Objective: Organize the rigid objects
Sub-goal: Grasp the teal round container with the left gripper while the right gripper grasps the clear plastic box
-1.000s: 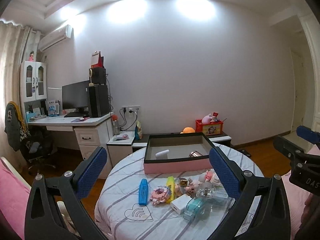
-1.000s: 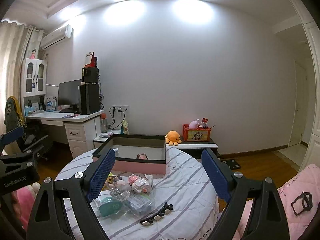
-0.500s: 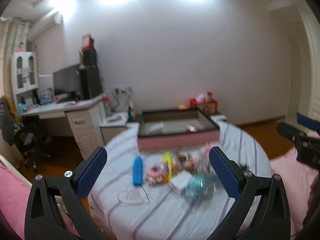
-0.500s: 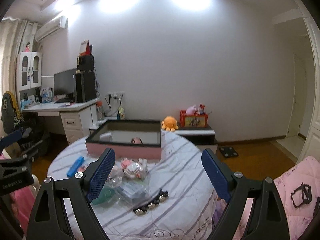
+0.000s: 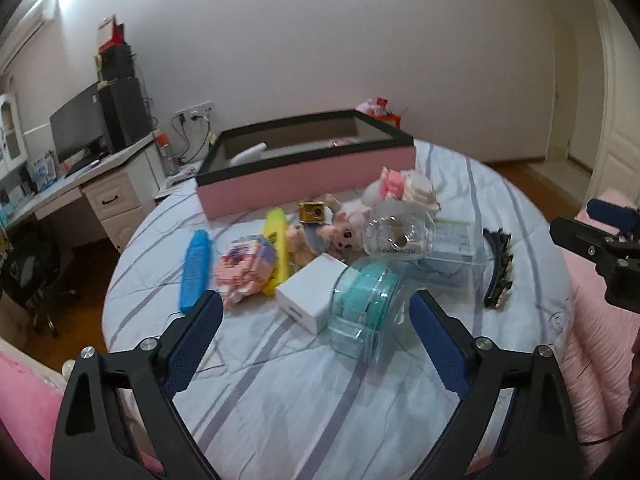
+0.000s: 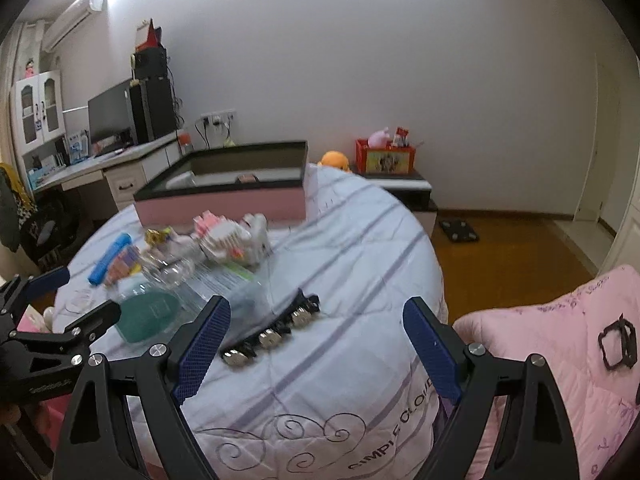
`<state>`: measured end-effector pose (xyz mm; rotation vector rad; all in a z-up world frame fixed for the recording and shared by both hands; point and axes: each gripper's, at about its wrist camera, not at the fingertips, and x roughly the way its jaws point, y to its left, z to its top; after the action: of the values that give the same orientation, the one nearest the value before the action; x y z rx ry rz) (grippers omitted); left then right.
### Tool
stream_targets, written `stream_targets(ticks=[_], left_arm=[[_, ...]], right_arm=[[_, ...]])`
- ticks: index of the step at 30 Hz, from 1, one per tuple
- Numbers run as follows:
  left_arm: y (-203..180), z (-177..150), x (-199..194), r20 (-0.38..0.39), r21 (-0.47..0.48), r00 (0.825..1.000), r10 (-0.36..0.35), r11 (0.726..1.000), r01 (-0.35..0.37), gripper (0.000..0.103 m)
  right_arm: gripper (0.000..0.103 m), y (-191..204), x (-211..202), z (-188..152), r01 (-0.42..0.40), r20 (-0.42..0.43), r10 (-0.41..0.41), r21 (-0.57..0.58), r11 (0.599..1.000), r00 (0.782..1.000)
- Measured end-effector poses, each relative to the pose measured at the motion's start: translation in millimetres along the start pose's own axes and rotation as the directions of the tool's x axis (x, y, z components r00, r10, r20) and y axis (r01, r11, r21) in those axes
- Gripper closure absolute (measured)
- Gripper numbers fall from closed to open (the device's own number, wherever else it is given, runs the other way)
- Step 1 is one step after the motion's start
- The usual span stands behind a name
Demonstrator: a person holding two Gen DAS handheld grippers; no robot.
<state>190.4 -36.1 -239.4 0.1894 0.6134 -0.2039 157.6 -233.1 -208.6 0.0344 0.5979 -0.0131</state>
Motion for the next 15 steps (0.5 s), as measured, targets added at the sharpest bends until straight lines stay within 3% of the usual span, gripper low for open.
stream_targets(ticks=[4, 9, 11, 15], left_arm=[[-8, 1, 16, -0.045, 0.026, 0.998, -0.035, 0.999, 0.036, 0.032], [-20, 1, 28, -0.069, 0.095, 0.996, -0.053, 0.994, 0.059, 0.043], [-27, 3, 28, -0.066, 0.138, 0.995, -0.069, 0.987, 0.077, 0.056], [-23, 4, 24, -0.053, 0.108, 0.994, -0.093, 0.989, 0.098, 0.060]], right_arm=[[0.013, -6, 10, -3, 0.000, -0.026, 0.000, 0.010, 1.000, 1.000], [0.013, -9, 18, -1, -0.013, -0.042, 0.013, 0.011, 1.000, 0.999], [0.013, -8, 21, 0, -0.026, -0.048, 0.027, 0.006, 1.000, 0.998], [0.013, -3, 29, 3, -0.074, -0.068, 0.073, -0.016, 0.997, 0.995]])
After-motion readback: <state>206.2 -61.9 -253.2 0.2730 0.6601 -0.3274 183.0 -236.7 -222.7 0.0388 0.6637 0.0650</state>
